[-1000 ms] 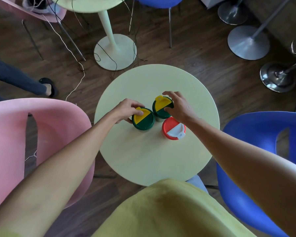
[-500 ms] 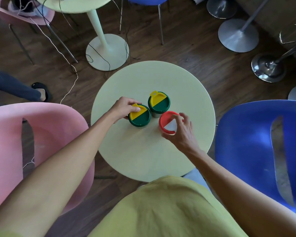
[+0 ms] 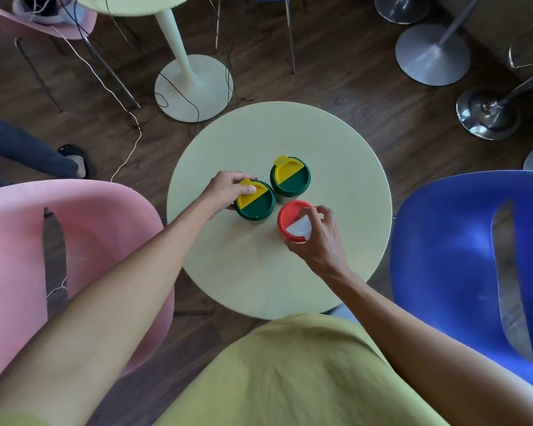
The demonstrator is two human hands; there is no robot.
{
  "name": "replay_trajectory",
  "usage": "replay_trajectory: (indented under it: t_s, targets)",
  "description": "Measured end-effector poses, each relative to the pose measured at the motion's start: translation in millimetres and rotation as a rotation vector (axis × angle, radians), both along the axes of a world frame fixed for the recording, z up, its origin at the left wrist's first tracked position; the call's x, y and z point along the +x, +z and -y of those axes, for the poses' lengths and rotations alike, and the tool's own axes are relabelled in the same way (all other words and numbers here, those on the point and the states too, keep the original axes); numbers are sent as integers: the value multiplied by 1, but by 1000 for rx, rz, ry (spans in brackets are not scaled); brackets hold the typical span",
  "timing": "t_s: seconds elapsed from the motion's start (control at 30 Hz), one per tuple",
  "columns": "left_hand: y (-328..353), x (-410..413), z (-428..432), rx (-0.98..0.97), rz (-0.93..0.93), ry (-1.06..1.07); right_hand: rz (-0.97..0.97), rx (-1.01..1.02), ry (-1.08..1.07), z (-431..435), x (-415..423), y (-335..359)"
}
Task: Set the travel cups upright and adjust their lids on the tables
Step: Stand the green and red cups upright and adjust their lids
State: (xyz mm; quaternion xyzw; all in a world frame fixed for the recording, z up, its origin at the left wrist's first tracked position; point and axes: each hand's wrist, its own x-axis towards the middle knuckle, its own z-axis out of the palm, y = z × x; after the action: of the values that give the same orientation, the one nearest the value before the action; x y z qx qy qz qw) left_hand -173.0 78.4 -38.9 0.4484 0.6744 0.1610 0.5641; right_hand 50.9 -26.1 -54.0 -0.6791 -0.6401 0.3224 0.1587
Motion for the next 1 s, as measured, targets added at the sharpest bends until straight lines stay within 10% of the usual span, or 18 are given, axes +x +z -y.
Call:
replay_trajectory:
  t_s: [0.73, 1.0]
  targets:
    - [4, 4, 7, 25, -51, -12, 2, -16, 21, -4, -9, 5]
    - [21, 14, 21, 319, -341, -102, 36, 41, -19, -10, 1, 21]
